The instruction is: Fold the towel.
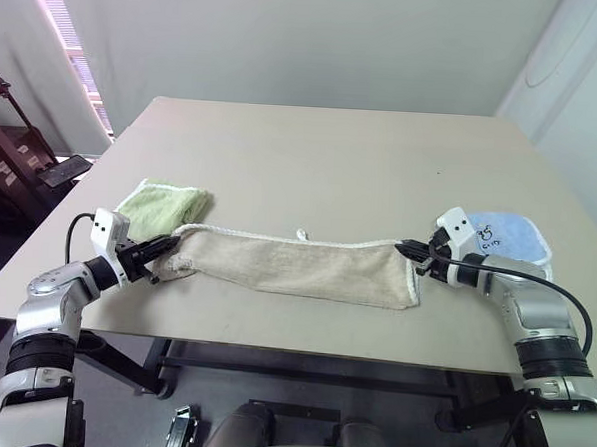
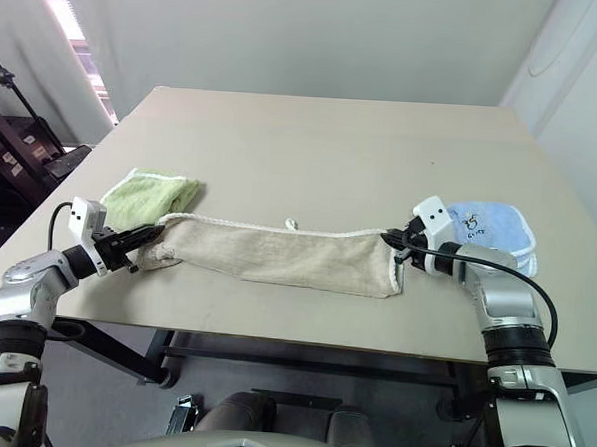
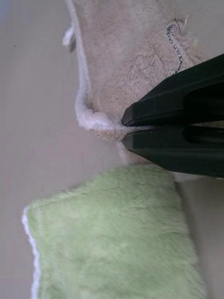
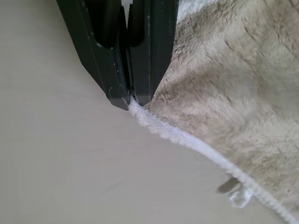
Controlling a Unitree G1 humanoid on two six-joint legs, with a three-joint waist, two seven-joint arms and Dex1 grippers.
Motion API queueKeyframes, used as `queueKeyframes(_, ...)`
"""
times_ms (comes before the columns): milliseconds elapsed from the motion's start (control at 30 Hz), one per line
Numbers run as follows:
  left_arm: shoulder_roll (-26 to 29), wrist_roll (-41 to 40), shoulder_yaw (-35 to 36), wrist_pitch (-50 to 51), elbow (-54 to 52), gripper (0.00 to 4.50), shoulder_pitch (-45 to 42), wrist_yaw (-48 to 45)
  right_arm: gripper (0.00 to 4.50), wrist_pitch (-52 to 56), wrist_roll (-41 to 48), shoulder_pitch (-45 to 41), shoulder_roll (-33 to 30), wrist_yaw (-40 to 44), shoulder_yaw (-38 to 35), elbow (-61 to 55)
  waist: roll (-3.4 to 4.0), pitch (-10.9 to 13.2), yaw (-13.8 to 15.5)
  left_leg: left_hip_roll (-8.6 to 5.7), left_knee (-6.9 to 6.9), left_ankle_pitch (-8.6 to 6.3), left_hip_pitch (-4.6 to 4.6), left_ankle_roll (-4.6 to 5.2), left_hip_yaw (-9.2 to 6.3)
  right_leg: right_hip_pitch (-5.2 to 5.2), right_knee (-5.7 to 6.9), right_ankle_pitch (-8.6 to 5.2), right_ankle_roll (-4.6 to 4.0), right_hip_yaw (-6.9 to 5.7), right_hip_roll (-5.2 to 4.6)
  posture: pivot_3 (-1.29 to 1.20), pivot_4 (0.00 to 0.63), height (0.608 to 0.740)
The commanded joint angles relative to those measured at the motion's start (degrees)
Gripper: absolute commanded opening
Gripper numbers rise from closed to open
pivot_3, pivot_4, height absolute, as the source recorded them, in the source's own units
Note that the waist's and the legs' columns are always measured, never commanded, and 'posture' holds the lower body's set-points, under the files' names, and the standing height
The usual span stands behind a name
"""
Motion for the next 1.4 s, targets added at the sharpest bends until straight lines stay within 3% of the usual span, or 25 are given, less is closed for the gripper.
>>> queueKeyframes(33, 0.3, -0.7, 1.5, 0.5, 0.3, 1.42, -1.7, 0.9, 0.00, 0.3, 1.2, -1.3, 0.6, 0.9, -0.9, -1.6, 0.00, 0.0, -0.1, 0.00, 0.00, 0.00, 0.00, 0.00, -0.01, 0.00, 0.00, 0.00, 0.01, 0.00, 0.01, 0.00, 0.000, 0.740)
queueKeyframes(133, 0.6, -1.0, 1.8, 0.4, 0.1, 2.48, -1.5, 0.5, 0.68, 0.8, 0.8, -1.5, 0.2, 2.0, -0.3, -2.6, 0.00, 0.0, -0.2, 0.00, 0.02, 0.01, 0.00, -0.01, -0.01, 0.00, 0.02, 0.01, 0.01, 0.00, 0.02, 0.00, 0.000, 0.740)
queueKeyframes(300, 1.2, -4.4, 4.3, 3.2, -6.0, 4.27, -0.8, 1.4, 2.43, 4.2, 4.0, -2.7, 0.6, 0.6, -4.0, -4.9, 0.00, 0.0, -0.3, 0.01, 0.03, 0.02, 0.00, -0.02, -0.03, -0.01, 0.03, 0.03, -0.02, 0.01, 0.04, 0.00, 0.000, 0.740)
queueKeyframes(333, 1.3, -5.4, 4.9, 4.5, -8.0, 4.50, -0.4, 1.4, 2.81, 6.0, 5.2, -3.1, 0.5, 0.0, -5.2, -5.4, 0.00, 0.0, -0.3, 0.02, 0.03, 0.02, -0.01, -0.02, -0.04, -0.01, 0.03, 0.03, -0.02, 0.01, 0.04, 0.00, 0.000, 0.740)
queueKeyframes(400, 1.3, -6.0, 5.7, 4.3, -13.4, 4.50, 1.5, 2.1, 3.49, 13.5, 9.5, -4.2, -0.6, -0.2, -8.2, -6.1, 0.00, 0.0, -0.4, 0.02, 0.03, 0.02, -0.01, -0.03, -0.04, -0.02, 0.03, 0.03, -0.02, 0.02, 0.04, 0.00, 0.000, 0.740)
queueKeyframes(600, 2.4, -12.9, 7.6, 13.7, -30.0, 4.50, 7.7, 2.0, 3.49, 32.8, 19.3, -4.5, -5.3, 0.6, -15.7, -5.7, 0.00, 0.0, -0.2, 0.03, -0.03, 0.01, -0.02, -0.02, -0.02, -0.03, -0.01, 0.02, -0.06, 0.05, 0.02, 0.00, 0.000, 0.740)
queueKeyframes(733, 2.9, -12.9, 4.2, 16.7, -37.9, 4.50, 11.9, 1.7, 3.49, 58.8, 27.9, -6.5, -10.9, 3.1, -17.0, -2.4, 0.06, 0.0, 0.1, 0.04, 0.00, 0.00, -0.04, -0.03, 0.01, -0.02, -0.01, -0.09, -0.29, 0.06, -0.01, 0.00, 0.000, 0.740)
queueKeyframes(933, 1.0, -11.8, -2.6, 17.1, -43.6, 4.50, 14.8, 1.7, 3.49, 68.1, 32.7, -0.6, -11.6, 2.8, -20.5, -4.5, 0.05, 0.0, 0.1, 0.11, 0.02, -0.09, -0.04, -0.16, 0.24, -0.02, -0.10, -0.06, -0.36, 0.15, -0.12, 0.00, 0.000, 0.740)
queueKeyframes(1200, 0.8, -7.0, -12.5, 17.1, -44.7, 4.50, 14.0, 1.3, 3.49, 68.9, 40.8, 9.0, -9.6, -1.7, -22.2, -6.7, 0.07, 0.0, 0.0, 0.15, 0.03, -0.04, -0.07, 0.03, 0.37, -0.03, -0.18, -0.05, -0.34, 0.19, -0.10, 0.00, 0.000, 0.740)
queueKeyframes(1400, -0.4, -4.4, -15.7, 15.7, -42.7, 4.50, 11.9, 1.4, 3.49, 68.9, 44.2, 10.0, -2.9, -11.0, -23.5, -6.3, 0.06, 0.0, 0.0, 0.26, 0.05, -0.04, -0.06, 0.03, 0.51, -0.05, -0.18, -0.01, -0.38, 0.20, -0.06, 0.00, 0.000, 0.740)
